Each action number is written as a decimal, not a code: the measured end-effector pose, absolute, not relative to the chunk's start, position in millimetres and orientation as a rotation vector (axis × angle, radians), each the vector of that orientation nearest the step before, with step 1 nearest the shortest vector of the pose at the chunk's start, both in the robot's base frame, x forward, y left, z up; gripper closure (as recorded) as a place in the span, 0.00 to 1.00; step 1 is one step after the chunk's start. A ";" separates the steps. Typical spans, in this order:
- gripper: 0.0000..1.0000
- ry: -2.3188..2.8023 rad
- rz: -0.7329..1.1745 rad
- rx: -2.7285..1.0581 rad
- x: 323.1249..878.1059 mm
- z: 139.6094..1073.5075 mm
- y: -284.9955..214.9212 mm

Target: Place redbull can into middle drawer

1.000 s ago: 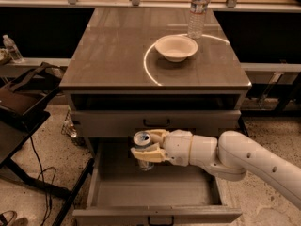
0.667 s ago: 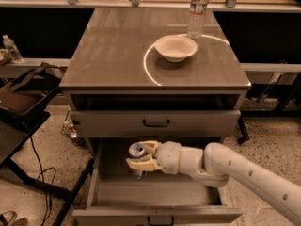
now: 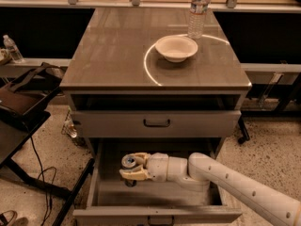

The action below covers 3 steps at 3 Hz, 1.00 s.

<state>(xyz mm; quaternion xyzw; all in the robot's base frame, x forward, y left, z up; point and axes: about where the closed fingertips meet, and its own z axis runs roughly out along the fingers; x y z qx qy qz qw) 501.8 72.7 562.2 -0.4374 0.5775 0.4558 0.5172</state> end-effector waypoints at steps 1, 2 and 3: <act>1.00 1.376 1.107 -1.069 508.9 526.0 85.1; 1.00 1.368 1.106 -1.066 514.7 494.9 91.7; 1.00 1.331 1.061 -1.042 516.6 468.1 89.6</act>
Offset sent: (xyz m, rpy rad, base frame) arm 0.0211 0.0233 -0.1101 0.0131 -0.0151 0.0074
